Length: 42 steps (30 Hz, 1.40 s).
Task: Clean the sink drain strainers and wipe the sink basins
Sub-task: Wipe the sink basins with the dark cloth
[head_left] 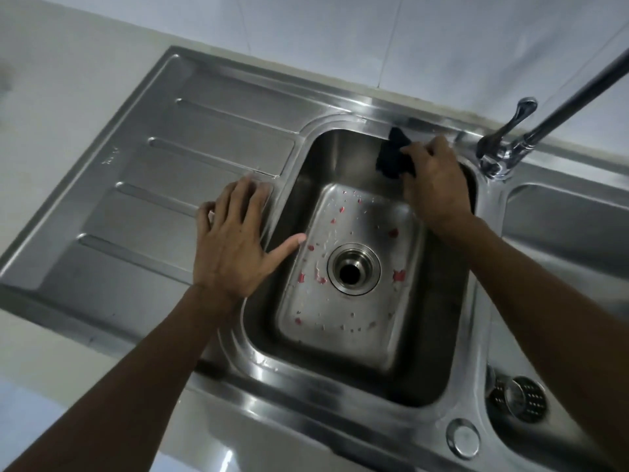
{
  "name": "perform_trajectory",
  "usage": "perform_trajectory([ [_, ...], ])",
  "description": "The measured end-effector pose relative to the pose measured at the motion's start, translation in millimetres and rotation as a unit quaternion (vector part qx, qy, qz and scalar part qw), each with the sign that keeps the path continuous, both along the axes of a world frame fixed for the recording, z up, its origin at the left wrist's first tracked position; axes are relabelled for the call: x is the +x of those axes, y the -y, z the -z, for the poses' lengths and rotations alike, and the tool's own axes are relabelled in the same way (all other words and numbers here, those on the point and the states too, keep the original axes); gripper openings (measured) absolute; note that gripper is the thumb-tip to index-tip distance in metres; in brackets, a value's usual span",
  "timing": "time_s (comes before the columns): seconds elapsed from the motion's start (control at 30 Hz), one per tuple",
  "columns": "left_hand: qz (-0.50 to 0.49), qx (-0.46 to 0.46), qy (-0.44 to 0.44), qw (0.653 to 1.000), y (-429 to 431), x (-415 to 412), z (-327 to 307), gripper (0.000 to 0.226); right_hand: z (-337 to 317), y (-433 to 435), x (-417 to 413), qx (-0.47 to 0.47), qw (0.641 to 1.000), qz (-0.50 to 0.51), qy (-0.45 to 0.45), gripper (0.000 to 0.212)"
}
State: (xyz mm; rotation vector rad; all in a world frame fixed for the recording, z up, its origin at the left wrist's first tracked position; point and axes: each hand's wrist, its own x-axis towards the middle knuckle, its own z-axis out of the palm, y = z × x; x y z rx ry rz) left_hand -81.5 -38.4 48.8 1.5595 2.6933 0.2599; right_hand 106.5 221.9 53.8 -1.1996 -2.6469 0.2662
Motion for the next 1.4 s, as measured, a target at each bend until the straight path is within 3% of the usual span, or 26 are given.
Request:
perform_trajectory([
  [0.13, -0.002, 0.007, -0.006, 1.0, 0.7, 1.6, -0.8, 0.095, 38.5, 27.6, -12.8, -0.092, 0.992, -0.069, 0.054, 0.043],
  [0.27, 0.0, 0.024, -0.008, 1.0, 1.8, -0.4, 5.1, 0.092, 86.4, 27.6, -49.9, -0.151, 0.987, 0.013, 0.046, 0.046],
  [0.4, -0.005, 0.039, 0.0, 0.999, 1.7, -2.7, 10.3, 0.092, 134.2, 59.8, -69.4, -0.142, 0.982, -0.034, 0.123, 0.055],
  [0.5, -0.014, 0.033, 0.01, 0.999, 0.5, -3.6, 6.5, 0.093, 143.4, 110.0, -61.5, -0.174, 0.981, -0.057, 0.066, 0.062],
  [0.67, -0.003, 0.037, 0.006, 0.999, 0.6, -3.5, 5.5, 0.091, 140.6, 194.2, -21.9, -0.212, 0.95, -0.172, 0.153, 0.067],
  [0.8, 0.0, 0.043, -0.005, 0.999, 0.7, -4.9, 8.1, 0.091, 136.5, 207.7, 5.6, -0.244, 0.88, -0.342, 0.223, 0.061],
  [0.87, 0.002, 0.04, -0.007, 0.999, 0.5, -4.7, 7.5, 0.09, 136.3, 197.5, 10.4, -0.189, 0.86, -0.405, 0.246, 0.062],
  [0.93, 0.002, 0.036, -0.004, 0.999, 0.3, -4.7, 6.4, 0.091, 142.0, 192.9, 9.4, -0.124, 0.863, -0.418, 0.254, 0.066],
  [1.07, 0.006, 0.055, -0.011, 0.998, 0.7, -5.4, 11.4, 0.088, 158.8, 185.0, -14.2, -0.083, 0.938, -0.271, 0.199, 0.076],
  [1.17, 0.008, 0.076, -0.028, 0.997, 1.6, -7.2, 17.2, 0.087, 164.6, 143.0, -33.8, -0.05, 0.97, -0.157, 0.181, 0.075],
  [1.27, 0.014, 0.076, -0.027, 0.997, 1.0, -8.5, 19.4, 0.087, 162.5, 86.2, -34.6, -0.027, 0.973, -0.038, 0.226, 0.069],
  [1.4, 0.01, 0.076, -0.027, 0.997, 1.1, -8.3, 17.3, 0.082, 148.1, 52.9, 3.0, -0.036, 0.938, 0.121, 0.323, 0.069],
])
